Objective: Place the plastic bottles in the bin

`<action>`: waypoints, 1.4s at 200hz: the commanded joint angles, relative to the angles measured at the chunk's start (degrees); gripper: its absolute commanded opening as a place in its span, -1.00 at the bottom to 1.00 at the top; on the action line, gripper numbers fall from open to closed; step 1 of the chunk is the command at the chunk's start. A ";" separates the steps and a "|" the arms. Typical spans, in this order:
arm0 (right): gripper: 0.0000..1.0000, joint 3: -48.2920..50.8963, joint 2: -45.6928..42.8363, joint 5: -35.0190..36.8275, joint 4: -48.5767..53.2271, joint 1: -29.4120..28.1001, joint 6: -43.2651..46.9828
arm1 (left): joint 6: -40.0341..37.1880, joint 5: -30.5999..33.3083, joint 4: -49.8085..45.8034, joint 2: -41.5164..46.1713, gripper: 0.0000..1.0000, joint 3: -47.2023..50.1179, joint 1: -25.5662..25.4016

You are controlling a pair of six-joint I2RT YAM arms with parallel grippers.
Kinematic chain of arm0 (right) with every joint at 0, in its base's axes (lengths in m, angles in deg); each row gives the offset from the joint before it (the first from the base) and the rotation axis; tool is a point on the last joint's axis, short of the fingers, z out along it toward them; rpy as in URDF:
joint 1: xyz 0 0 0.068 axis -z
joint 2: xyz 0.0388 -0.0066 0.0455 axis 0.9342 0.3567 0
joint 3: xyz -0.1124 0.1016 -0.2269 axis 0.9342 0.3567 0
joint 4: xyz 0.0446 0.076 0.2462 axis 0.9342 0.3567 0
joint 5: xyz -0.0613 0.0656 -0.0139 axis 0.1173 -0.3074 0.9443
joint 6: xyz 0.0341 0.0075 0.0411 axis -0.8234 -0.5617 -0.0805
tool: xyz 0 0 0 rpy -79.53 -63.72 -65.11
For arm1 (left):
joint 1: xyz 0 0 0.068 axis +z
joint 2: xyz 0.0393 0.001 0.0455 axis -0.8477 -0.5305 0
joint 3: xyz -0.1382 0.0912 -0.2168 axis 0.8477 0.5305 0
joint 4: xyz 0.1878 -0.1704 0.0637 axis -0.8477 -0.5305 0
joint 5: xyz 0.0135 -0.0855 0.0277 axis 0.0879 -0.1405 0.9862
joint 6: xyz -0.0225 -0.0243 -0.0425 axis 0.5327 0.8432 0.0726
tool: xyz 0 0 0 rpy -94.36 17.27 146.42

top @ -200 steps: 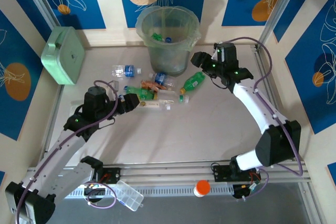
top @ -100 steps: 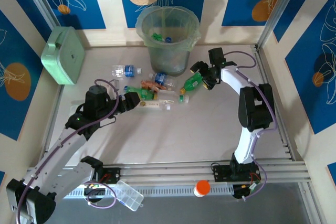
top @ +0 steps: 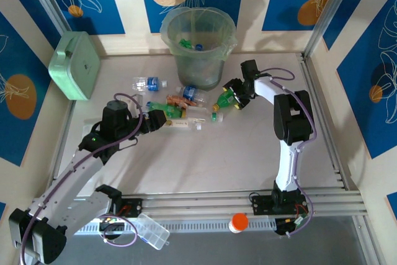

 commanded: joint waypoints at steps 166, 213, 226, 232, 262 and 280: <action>0.08 10.24 -15.27 1.26 -5.74 2.90 -2.75 | -3.35 0.11 -2.36 0.53 0.62 -4.82 0.99; 0.01 13.73 -24.61 2.91 -7.66 2.79 2.60 | -5.85 0.25 -3.70 2.28 0.62 -6.77 0.99; 0.00 13.82 -26.89 2.97 -8.06 2.51 4.84 | -6.73 0.20 -4.71 2.14 0.61 -7.86 0.99; 0.00 13.61 -27.87 3.05 -8.20 2.35 6.16 | -7.14 0.00 -5.20 1.97 0.62 -8.40 0.99; 0.00 9.40 -31.14 3.81 -7.62 1.38 13.34 | -9.25 -1.25 -7.30 1.12 0.61 -11.15 0.94; -0.01 4.62 -31.25 3.45 -6.98 0.79 16.57 | -10.35 -1.49 -8.24 0.89 0.60 -12.70 0.99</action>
